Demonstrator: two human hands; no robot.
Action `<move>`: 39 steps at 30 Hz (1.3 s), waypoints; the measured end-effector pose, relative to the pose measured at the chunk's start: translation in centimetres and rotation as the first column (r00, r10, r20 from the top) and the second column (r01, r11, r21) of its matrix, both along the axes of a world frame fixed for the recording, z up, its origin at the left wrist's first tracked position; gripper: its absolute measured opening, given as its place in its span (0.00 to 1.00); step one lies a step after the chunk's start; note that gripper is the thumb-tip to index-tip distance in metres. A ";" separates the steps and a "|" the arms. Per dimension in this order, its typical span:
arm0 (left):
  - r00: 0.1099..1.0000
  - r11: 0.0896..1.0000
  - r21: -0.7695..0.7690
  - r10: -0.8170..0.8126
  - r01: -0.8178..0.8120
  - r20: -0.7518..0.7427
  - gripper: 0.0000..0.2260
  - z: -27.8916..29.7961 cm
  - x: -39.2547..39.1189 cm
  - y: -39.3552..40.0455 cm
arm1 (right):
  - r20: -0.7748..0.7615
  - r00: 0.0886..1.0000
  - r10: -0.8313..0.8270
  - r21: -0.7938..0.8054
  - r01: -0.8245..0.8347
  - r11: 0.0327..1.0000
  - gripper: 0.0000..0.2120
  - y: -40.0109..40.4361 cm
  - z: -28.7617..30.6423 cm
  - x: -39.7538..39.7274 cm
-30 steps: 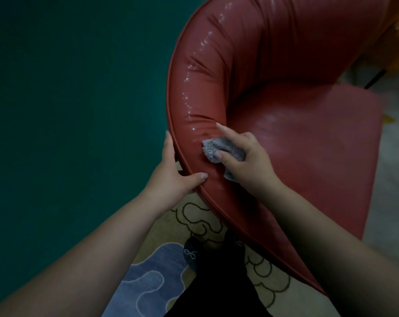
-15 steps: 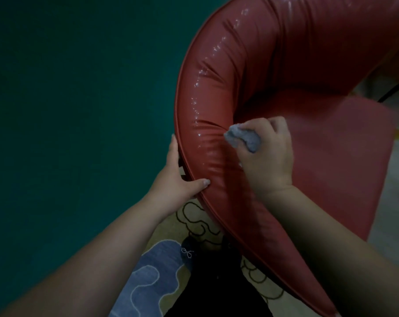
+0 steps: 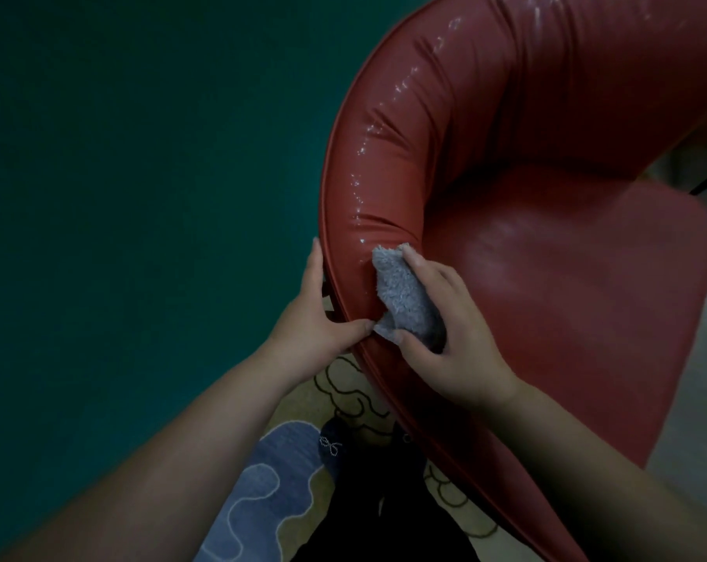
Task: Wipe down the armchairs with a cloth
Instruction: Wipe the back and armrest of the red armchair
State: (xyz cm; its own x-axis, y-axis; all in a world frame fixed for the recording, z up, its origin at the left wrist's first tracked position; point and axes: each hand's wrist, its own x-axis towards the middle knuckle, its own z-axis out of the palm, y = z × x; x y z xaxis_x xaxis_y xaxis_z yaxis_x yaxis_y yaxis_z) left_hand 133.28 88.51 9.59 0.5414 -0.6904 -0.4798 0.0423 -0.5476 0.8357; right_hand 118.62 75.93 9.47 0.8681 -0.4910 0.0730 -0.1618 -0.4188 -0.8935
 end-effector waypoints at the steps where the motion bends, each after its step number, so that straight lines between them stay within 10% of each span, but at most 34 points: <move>1: 1.000 1.000 -0.002 0.002 -0.002 -0.006 0.53 0.0 0.0 0.0 | -0.018 0.999 0.027 -0.013 -0.027 1.000 0.38 -0.2 -0.1 -0.2; 11: 0.999 1.000 0.018 0.022 -0.021 -0.034 0.54 0.2 -0.1 -0.1 | -0.074 0.973 -0.220 -0.360 0.179 0.916 0.24 -3.6 0.4 -0.2; 17: 0.997 0.999 0.011 0.035 -0.035 -0.063 0.54 0.1 0.0 0.0 | -0.089 0.981 -0.174 0.055 0.179 0.982 0.26 -3.1 0.0 2.0; 27: 0.999 1.000 -0.010 0.017 -0.018 -0.052 0.52 0.3 0.0 -0.2 | -0.063 0.998 -0.021 -0.069 0.017 0.997 0.19 -1.9 -1.1 4.5; 33: 0.997 0.999 -0.025 0.021 -0.023 -0.071 0.52 0.3 -0.1 -0.1 | -0.089 0.964 -0.251 -0.066 0.246 0.967 0.12 -5.6 -1.7 2.9; 39: 0.997 0.999 -0.039 0.028 -0.031 -0.075 0.52 0.4 -0.2 -0.4 | -0.042 0.998 -0.042 -0.112 0.037 0.993 0.16 -3.5 -0.6 5.9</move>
State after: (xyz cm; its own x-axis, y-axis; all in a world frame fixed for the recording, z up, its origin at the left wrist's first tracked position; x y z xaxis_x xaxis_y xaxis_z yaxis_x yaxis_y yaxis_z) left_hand 133.12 88.15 10.00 0.5256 -0.6944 -0.4914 0.1204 -0.5111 0.8511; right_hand 124.56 72.42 8.92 0.8518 -0.5158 0.0914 -0.2181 -0.5079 -0.8333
